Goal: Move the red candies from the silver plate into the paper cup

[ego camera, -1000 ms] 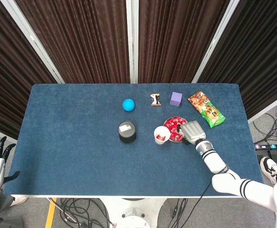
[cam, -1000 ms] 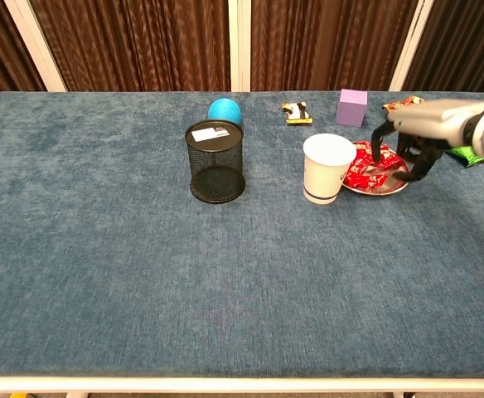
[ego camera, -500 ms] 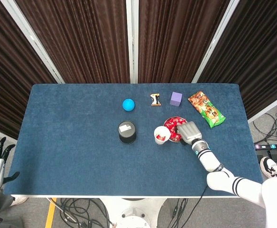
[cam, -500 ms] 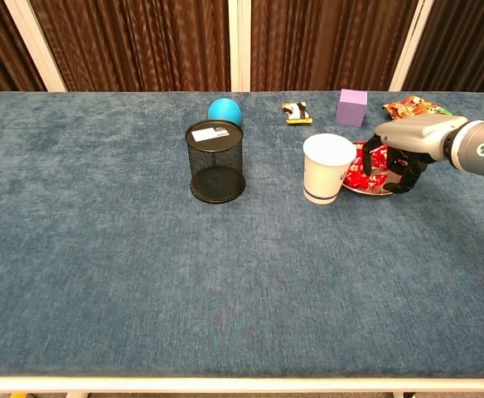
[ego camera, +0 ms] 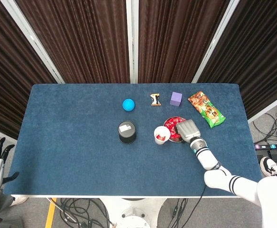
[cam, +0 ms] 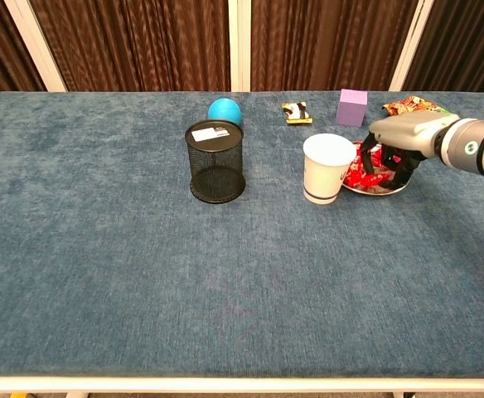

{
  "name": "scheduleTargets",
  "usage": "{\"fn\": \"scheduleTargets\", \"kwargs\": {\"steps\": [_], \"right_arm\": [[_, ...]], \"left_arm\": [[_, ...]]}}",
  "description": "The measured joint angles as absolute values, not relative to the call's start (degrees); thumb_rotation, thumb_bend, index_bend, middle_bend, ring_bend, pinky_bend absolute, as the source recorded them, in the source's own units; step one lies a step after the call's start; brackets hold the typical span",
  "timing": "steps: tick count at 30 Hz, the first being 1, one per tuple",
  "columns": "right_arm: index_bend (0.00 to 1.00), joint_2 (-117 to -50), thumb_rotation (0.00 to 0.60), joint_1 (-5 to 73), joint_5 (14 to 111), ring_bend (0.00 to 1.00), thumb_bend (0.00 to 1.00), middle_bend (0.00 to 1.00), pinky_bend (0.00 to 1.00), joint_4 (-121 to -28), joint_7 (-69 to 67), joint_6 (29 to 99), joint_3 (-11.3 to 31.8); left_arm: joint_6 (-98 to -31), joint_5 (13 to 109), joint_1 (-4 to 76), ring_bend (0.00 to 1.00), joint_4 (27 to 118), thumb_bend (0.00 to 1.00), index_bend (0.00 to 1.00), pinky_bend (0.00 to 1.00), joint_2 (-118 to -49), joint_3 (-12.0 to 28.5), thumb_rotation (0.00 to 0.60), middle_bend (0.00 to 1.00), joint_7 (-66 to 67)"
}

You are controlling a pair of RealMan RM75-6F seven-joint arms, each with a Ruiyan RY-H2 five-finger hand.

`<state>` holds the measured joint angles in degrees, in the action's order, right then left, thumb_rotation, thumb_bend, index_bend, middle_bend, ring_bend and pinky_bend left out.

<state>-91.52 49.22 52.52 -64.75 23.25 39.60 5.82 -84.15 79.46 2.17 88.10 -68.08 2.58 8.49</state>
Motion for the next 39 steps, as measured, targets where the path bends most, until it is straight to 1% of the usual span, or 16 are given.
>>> {"fn": "scheduleTargets", "kwargs": {"steps": [4, 14, 17, 22, 25, 31, 33, 37, 39], "right_arm": [[0.64, -88.08, 0.6, 48.45, 53.63, 0.93, 0.35, 0.87, 1.0, -69.28, 22.81, 42.29, 6.51], [0.63, -74.1, 0.6, 45.4, 59.5, 0.93, 0.34, 0.87, 1.0, -90.15, 21.35, 51.64, 9.13], [0.61, -72.11, 0.6, 45.38, 61.85, 0.93, 0.34, 0.87, 1.0, -93.39, 20.39, 51.92, 9.6], [0.57, -74.53, 0.6, 47.15, 61.63, 0.93, 0.34, 0.87, 1.0, -92.19, 20.88, 49.2, 9.49], [0.54, -77.03, 0.6, 48.6, 60.53, 0.93, 0.33, 0.87, 1.0, -89.88, 21.72, 47.42, 9.32], [0.51, -80.72, 0.6, 50.8, 57.71, 0.93, 0.33, 0.87, 1.0, -85.79, 23.59, 45.24, 8.86], [0.47, -81.69, 0.6, 51.32, 56.94, 0.93, 0.33, 0.87, 1.0, -84.67, 24.07, 44.93, 8.74], [0.35, -82.65, 0.6, 51.9, 56.34, 0.92, 0.32, 0.87, 1.0, -83.61, 24.39, 44.84, 8.59], [0.32, -82.59, 0.6, 51.85, 56.41, 0.92, 0.31, 0.87, 1.0, -83.65, 24.24, 45.19, 8.57]], "left_arm": [[-84.14, 79.57, 2.21, 0.07, 88.05, 0.0, 0.24, 0.06, -68.02, 2.61, 0.6, 0.09, 8.42], [-84.8, 80.34, 2.21, 0.07, 88.6, 0.0, 0.24, 0.06, -67.76, 2.66, 0.6, 0.09, 8.53], [-85.13, 80.48, 2.09, 0.07, 88.73, 0.0, 0.24, 0.06, -67.59, 2.66, 0.6, 0.09, 8.53], [-85.32, 80.38, 1.82, 0.07, 88.75, 0.0, 0.24, 0.06, -67.42, 2.6, 0.6, 0.09, 8.39], [-85.34, 80.34, 1.7, 0.07, 88.5, 0.0, 0.24, 0.06, -67.42, 2.53, 0.6, 0.09, 8.13], [-85.23, 80.01, 1.5, 0.07, 87.64, 0.0, 0.24, 0.06, -67.67, 2.54, 0.6, 0.09, 7.45], [-85.18, 80.0, 1.52, 0.07, 87.38, 0.0, 0.24, 0.06, -67.77, 2.57, 0.6, 0.09, 7.24], [-85.16, 80.11, 1.56, 0.07, 86.75, 0.0, 0.24, 0.06, -68.13, 2.66, 0.6, 0.09, 6.68], [-85.18, 80.05, 1.52, 0.07, 86.48, 0.0, 0.24, 0.06, -68.29, 2.7, 0.6, 0.09, 6.45]]}}
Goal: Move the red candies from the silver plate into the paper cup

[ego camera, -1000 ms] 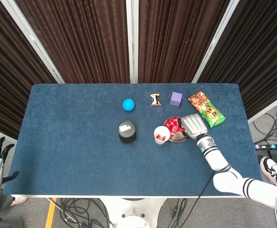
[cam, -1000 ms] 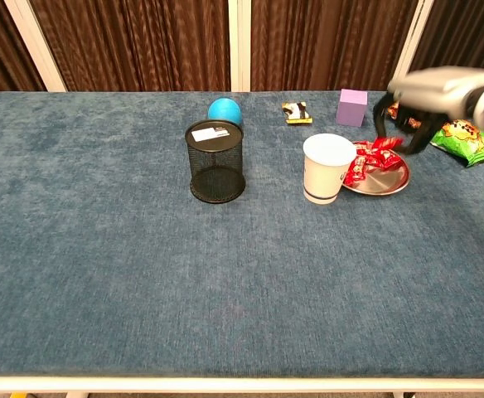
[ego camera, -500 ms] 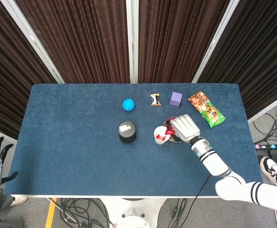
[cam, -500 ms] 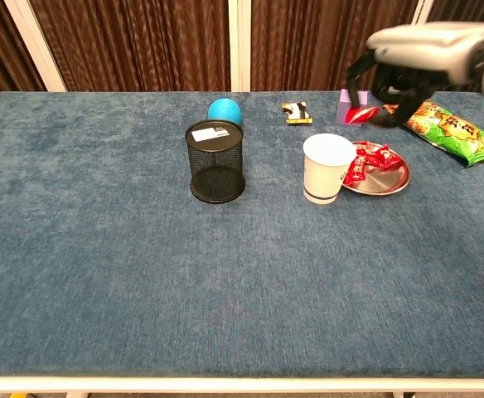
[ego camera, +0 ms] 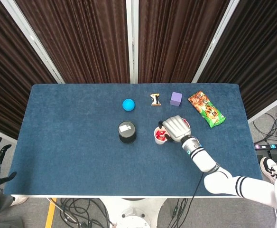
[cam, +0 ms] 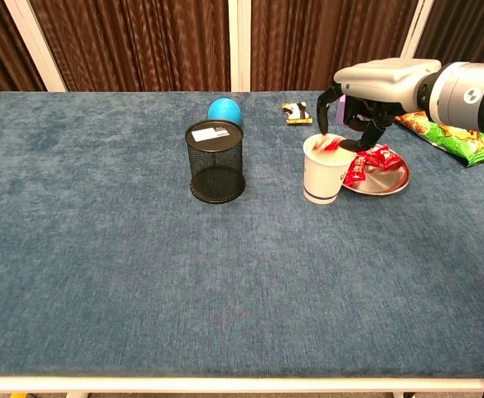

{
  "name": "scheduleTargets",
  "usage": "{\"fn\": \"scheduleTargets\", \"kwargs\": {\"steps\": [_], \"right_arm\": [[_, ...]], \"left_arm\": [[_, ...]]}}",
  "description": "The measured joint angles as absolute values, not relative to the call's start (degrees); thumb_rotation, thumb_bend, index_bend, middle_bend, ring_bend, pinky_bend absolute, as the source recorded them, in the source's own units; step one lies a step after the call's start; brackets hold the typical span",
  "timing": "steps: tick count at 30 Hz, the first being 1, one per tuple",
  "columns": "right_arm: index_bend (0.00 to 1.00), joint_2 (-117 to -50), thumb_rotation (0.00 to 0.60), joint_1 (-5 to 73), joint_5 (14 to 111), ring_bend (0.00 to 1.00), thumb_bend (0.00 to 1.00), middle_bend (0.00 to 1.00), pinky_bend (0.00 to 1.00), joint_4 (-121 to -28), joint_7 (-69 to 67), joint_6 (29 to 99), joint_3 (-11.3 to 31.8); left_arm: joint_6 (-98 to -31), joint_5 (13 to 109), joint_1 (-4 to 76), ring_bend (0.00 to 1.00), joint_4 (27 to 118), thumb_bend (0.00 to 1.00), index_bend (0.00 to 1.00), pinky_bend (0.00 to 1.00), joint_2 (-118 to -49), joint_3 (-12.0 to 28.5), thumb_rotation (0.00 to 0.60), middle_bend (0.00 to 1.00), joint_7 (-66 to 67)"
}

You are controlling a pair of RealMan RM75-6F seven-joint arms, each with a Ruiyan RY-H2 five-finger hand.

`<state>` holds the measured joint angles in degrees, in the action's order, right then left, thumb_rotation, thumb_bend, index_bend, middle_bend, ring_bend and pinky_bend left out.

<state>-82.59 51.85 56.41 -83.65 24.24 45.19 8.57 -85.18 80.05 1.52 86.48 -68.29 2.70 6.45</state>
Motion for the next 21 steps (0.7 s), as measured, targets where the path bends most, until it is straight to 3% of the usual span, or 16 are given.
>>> {"fn": "scheduleTargets", "kwargs": {"steps": [6, 13, 21], "right_arm": [[0.27, -81.29, 0.6, 50.83, 56.37, 0.92, 0.28, 0.87, 1.0, -84.15, 22.63, 46.71, 8.87], [0.35, -80.32, 0.6, 49.49, 53.49, 0.92, 0.24, 0.87, 1.0, -81.29, 22.74, 47.83, 8.67], [0.36, -84.17, 0.6, 50.29, 48.22, 0.92, 0.24, 0.87, 1.0, -73.19, 24.98, 43.29, 7.01]], "left_arm": [[-85.25, 80.21, 1.47, 0.07, 86.01, 0.0, 0.24, 0.06, -68.49, 2.7, 0.6, 0.09, 6.04], [-85.39, 80.39, 1.39, 0.07, 86.04, 0.0, 0.24, 0.06, -68.52, 2.69, 0.6, 0.09, 6.04], [-85.69, 80.7, 1.32, 0.07, 86.7, 0.0, 0.24, 0.06, -68.35, 2.63, 0.6, 0.09, 6.59]]}}
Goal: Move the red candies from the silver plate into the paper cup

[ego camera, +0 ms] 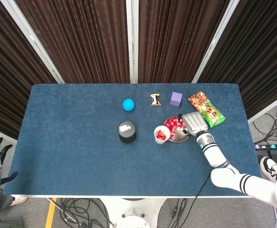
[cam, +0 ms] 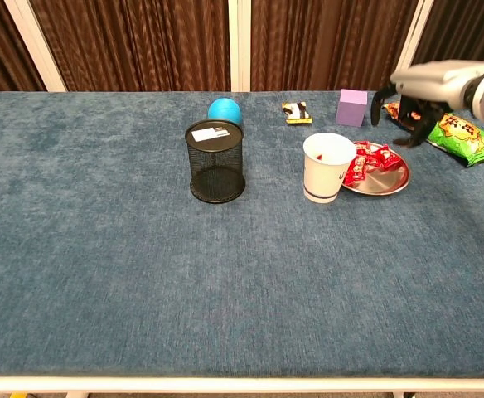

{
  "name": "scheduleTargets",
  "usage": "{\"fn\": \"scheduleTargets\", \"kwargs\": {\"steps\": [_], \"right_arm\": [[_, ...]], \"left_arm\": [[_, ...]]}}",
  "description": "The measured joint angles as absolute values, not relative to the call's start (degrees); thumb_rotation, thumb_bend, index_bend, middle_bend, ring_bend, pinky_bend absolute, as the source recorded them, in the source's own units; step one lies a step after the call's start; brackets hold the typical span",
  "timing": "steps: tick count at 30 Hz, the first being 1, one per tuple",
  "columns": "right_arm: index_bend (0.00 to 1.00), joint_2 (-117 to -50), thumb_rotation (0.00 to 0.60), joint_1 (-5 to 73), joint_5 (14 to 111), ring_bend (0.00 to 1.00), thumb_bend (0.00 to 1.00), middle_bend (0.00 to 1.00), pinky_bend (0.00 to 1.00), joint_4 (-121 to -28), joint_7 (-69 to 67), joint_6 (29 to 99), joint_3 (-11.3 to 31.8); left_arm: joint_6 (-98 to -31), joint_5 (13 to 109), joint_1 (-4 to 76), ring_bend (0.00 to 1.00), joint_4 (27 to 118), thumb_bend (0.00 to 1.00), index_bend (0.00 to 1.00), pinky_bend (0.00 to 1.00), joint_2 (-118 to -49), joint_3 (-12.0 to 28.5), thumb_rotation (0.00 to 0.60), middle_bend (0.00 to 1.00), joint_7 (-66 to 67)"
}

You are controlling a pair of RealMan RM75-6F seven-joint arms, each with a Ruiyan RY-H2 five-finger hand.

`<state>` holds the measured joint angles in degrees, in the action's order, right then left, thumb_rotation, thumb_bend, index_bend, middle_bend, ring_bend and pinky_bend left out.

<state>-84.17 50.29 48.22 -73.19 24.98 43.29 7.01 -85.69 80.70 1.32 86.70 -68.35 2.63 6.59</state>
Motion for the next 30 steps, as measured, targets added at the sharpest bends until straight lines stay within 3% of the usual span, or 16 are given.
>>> {"fn": "scheduleTargets", "kwargs": {"steps": [14, 30], "right_arm": [[0.38, -94.04, 0.6, 52.8, 46.9, 0.92, 0.22, 0.87, 1.0, -60.18, 25.46, 38.27, 6.21], [0.45, -97.16, 0.6, 53.05, 48.61, 0.92, 0.22, 0.87, 1.0, -56.64, 25.06, 37.57, 6.84]], "left_arm": [[-85.43, 80.19, 1.11, 0.07, 86.87, 0.0, 0.24, 0.06, -68.18, 2.65, 0.6, 0.09, 6.7], [-85.0, 80.39, 1.08, 0.07, 85.52, 0.0, 0.24, 0.06, -68.63, 2.54, 0.6, 0.09, 4.54]]}}
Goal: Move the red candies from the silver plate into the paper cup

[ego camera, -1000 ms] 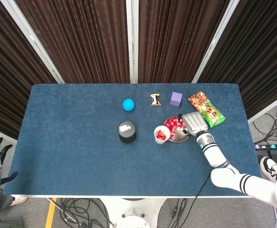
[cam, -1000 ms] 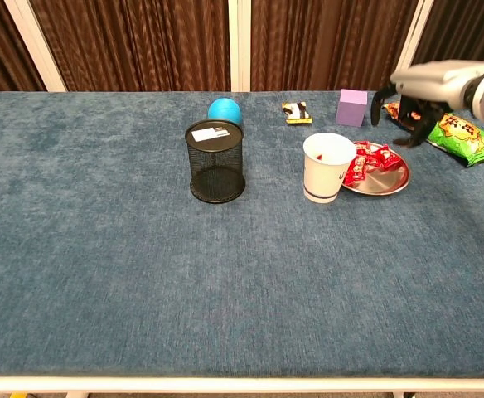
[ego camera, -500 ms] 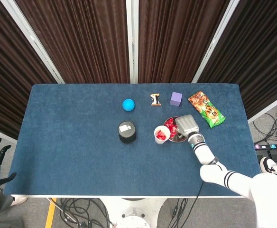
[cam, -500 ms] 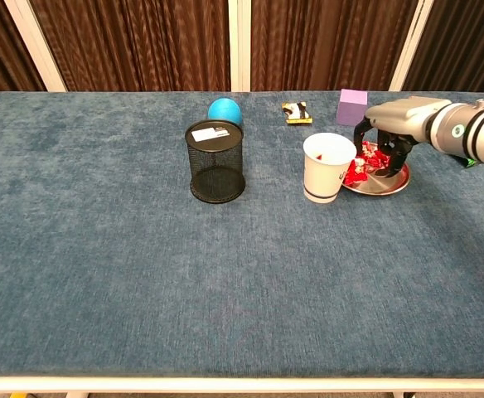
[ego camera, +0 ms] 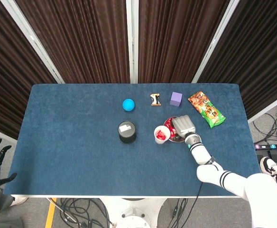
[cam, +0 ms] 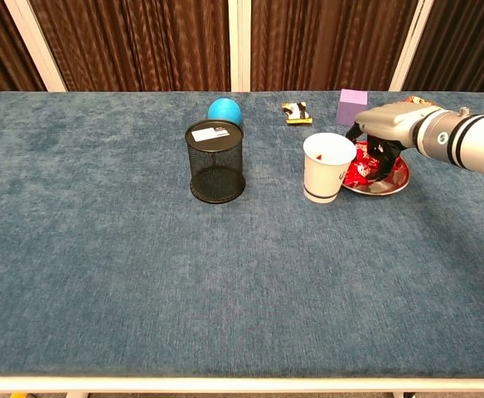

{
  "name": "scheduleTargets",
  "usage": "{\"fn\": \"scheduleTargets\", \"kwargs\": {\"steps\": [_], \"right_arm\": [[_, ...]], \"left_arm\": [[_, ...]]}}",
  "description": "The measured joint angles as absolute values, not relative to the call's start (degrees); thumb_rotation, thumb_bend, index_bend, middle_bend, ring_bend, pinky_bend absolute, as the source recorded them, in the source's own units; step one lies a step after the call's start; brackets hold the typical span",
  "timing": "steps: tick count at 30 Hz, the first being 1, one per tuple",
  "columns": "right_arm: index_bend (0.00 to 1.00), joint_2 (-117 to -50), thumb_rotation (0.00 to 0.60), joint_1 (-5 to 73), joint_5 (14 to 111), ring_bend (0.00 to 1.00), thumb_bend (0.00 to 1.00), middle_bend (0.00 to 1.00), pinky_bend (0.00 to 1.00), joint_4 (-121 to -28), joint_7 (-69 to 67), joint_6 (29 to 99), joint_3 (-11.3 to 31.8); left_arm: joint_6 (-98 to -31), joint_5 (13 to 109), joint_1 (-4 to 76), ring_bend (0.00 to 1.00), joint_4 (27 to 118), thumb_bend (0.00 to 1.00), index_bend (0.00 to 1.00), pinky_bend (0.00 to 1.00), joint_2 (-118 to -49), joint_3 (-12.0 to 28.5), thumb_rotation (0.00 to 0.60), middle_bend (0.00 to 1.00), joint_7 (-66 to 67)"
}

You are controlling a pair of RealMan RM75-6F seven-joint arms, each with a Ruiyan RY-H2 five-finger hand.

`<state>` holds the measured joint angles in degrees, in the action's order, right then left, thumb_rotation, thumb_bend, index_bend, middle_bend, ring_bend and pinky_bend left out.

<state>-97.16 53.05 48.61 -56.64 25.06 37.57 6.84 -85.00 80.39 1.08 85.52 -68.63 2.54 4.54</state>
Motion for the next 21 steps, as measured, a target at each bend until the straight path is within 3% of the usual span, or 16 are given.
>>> {"fn": "scheduleTargets", "kwargs": {"steps": [6, 13, 21], "right_arm": [[0.49, -97.96, 0.6, 53.26, 48.53, 0.92, 0.22, 0.87, 1.0, -55.73, 25.48, 37.14, 7.05], [0.61, -98.32, 0.6, 53.25, 48.73, 0.93, 0.31, 0.88, 1.0, -55.34, 25.24, 37.28, 7.64], [0.63, -94.81, 0.6, 51.88, 50.42, 0.93, 0.32, 0.88, 1.0, -60.68, 23.84, 40.73, 8.64]], "left_arm": [[-85.08, 80.44, 0.91, 0.07, 85.16, 0.0, 0.24, 0.06, -68.78, 2.46, 0.6, 0.09, 4.04], [-85.27, 80.62, 0.74, 0.07, 84.82, 0.0, 0.24, 0.06, -68.86, 2.41, 0.6, 0.09, 3.57], [-85.5, 81.07, 0.82, 0.07, 85.09, 0.0, 0.24, 0.06, -68.72, 2.46, 0.6, 0.09, 3.7]]}}
